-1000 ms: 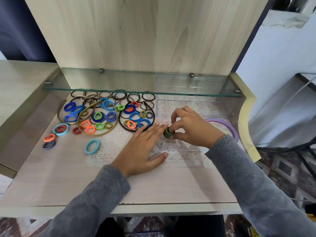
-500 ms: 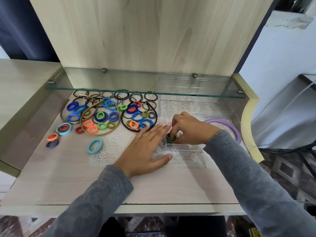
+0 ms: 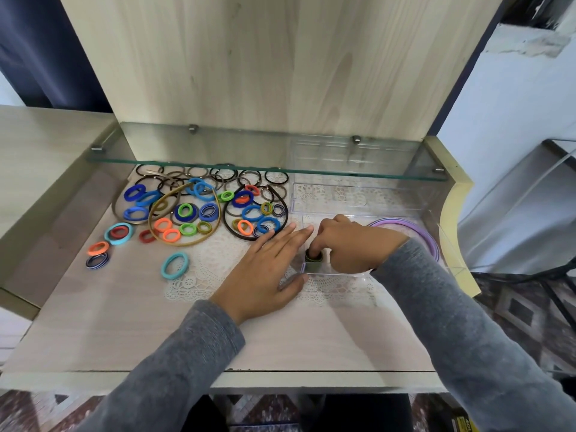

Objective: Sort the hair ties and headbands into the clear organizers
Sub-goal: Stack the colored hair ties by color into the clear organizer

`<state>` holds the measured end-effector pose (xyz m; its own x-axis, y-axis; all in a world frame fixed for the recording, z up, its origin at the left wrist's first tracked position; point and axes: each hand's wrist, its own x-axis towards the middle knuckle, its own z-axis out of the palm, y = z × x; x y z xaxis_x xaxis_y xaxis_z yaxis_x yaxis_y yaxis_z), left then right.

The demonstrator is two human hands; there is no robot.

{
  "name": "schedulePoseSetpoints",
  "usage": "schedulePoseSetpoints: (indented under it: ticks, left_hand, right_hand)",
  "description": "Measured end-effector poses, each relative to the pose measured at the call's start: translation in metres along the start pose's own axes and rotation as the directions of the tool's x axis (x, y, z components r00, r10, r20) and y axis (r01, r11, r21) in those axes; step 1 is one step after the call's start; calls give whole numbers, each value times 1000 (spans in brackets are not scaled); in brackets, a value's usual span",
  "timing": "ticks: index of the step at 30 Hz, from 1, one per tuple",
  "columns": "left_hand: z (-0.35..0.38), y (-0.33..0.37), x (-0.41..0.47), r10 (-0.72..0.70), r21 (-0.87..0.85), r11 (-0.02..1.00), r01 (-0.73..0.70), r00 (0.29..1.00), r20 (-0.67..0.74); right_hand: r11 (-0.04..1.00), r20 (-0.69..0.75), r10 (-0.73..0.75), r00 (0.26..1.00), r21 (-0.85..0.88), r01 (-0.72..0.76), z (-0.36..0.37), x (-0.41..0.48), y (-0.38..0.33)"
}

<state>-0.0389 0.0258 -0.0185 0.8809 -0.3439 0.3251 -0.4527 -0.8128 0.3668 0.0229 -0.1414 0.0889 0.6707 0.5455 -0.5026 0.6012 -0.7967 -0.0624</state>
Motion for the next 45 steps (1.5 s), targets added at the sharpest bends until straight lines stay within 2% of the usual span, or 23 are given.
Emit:
schedulePoseSetpoints:
  ticks: [15, 26, 36, 41, 43, 45]
  left_hand:
    - [2, 0, -1, 85, -66, 993, -94, 987, -137]
    - [8, -7, -1, 174, 1, 984, -176, 973, -149]
    - [10, -10, -1, 162, -58, 984, -170, 979, -123]
    - [9, -9, -1, 167, -66, 982, -177, 977, -129]
    - [9, -8, -2, 162, -76, 982, -171, 980, -120]
    - [8, -9, -2, 145, -88, 984, -154, 984, -102]
  right_hand:
    - [1000, -2, 21, 1000, -3, -21, 0, -5, -5]
    - [999, 13, 39, 999, -4, -39, 3, -1, -3]
    - [996, 39, -19, 999, 85, 15, 3, -4, 5]
    - [975, -65, -96, 993, 195, 108, 5, -5, 19]
    - [931, -199, -123, 972, 317, 183, 8, -5, 28]
    - [862, -348, -64, 935, 453, 228, 14, -5, 34]
